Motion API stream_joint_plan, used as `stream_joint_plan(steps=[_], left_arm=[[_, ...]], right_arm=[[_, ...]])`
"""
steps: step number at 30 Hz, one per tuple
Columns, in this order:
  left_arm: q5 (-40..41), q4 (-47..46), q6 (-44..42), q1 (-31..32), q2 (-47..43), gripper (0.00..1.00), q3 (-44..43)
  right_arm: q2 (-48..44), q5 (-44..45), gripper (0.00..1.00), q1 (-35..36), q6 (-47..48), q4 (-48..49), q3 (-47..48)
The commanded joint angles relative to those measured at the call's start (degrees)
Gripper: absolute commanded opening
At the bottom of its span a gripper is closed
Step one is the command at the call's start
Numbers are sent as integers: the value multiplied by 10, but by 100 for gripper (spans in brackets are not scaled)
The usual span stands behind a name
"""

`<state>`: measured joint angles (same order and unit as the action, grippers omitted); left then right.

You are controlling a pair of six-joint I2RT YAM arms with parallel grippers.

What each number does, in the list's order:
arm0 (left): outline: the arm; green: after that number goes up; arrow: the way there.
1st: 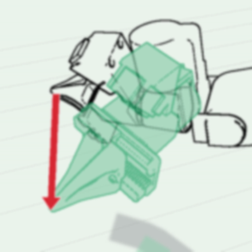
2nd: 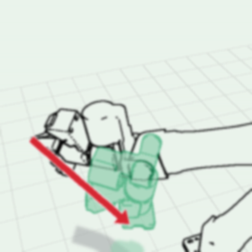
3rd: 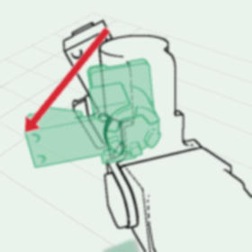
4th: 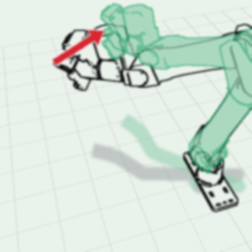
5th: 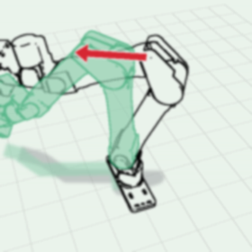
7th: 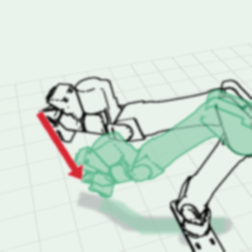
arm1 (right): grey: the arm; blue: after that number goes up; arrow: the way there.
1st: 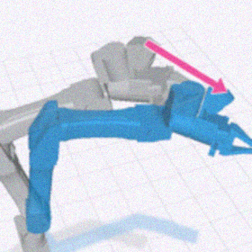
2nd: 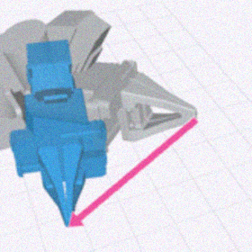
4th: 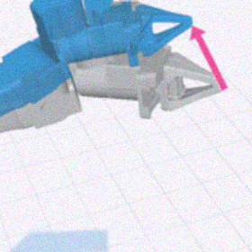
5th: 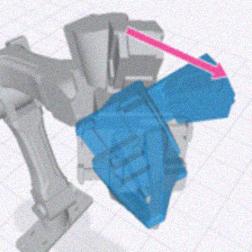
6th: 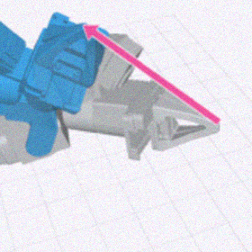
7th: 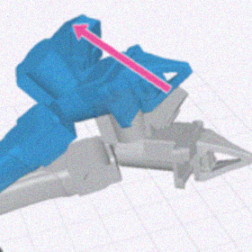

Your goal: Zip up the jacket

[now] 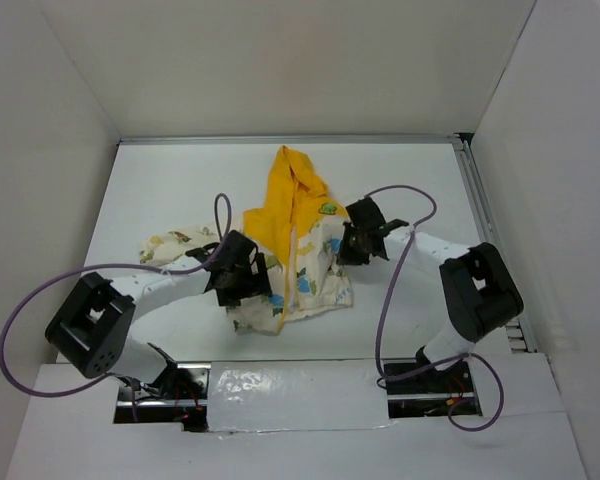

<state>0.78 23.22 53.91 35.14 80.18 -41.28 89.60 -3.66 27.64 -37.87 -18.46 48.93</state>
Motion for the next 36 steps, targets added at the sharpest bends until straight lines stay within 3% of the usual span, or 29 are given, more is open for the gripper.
stream_joint_plan(steps=[1,5,7,8,11,15,19,24,28,36], left_arm=[[8,-49,-32,-9,46,99,-35],[3,-73,-66,-34,56,99,-80],[-1,-63,-69,-45,54,99,-97],[0,-56,-66,-45,42,99,-98],[-3,-44,-68,-45,6,99,-79],[-21,-39,-69,-45,-92,99,-23],[-64,-56,-90,-45,-164,99,37],[-95,-69,-106,-45,-205,99,54],[-85,-60,-105,-45,-202,99,56],[-84,-64,-104,-45,-187,99,57]], right_arm=[[35,56,1,-44,41,28,85],[96,46,2,-84,69,24,150],[108,39,31,-89,81,-3,185],[89,39,55,-80,83,-11,182],[38,79,65,-57,85,-7,150],[-67,96,66,-6,124,-5,82],[-80,65,66,64,177,-20,71],[-19,61,66,101,186,-37,105],[39,116,66,129,176,-65,141],[114,137,66,157,163,-80,186]])
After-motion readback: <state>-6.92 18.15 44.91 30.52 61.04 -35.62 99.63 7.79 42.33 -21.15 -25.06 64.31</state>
